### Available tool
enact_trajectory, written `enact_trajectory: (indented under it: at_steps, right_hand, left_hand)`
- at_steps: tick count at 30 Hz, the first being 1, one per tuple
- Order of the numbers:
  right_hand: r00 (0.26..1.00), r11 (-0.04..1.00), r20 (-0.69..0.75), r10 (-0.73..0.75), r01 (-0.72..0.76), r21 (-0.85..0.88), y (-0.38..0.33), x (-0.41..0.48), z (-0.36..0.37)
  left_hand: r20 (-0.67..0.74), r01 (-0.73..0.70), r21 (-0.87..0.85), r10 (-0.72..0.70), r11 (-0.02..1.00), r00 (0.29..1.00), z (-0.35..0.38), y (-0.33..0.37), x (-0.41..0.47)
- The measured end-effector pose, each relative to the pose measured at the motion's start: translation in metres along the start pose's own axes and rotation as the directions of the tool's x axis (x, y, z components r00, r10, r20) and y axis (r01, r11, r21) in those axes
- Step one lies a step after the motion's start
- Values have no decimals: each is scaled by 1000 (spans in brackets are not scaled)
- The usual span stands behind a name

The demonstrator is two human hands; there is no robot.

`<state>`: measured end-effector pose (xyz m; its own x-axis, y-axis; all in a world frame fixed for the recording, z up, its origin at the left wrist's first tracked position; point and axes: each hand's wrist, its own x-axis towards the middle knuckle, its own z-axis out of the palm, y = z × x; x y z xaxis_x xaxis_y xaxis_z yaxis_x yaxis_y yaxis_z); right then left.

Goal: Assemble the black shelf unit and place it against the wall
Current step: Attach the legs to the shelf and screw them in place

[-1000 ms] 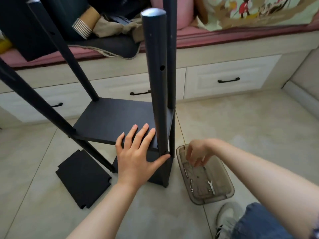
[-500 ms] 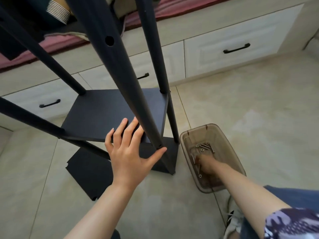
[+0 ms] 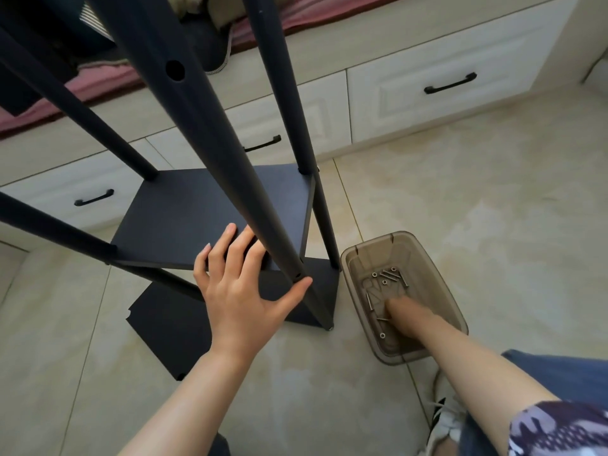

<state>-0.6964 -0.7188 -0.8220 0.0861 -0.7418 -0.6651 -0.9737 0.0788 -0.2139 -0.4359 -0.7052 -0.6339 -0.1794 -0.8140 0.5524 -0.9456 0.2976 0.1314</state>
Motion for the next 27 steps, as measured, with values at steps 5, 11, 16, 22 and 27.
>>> enact_trajectory:
  at_steps: [5,11,16,22,27]
  right_hand:
    - [997,993,-66,48,-40,111,10,-8,-11]
    - [972,938,-226,64,19,345,-14,-29,-38]
    - [882,779,-407,239,76,622,-41,-58,-64]
    - [769,342,-494,406,374,862,-105,-115,-78]
    - [753,98,-520,403,530,842,-139,-169,-69]
  left_hand:
    - [-7,4,-17,-4,1000,1000,0,0,1]
    - [-31,-5,-38,4,999,1000,3,-1,1]
    - [-19,0,-54,-1,999,1000,2,0,1]
    - [-8,23,-89,-24,996,1000,-2,3,2]
    - [13,36,-100,-35,994,999,-8,6,3]
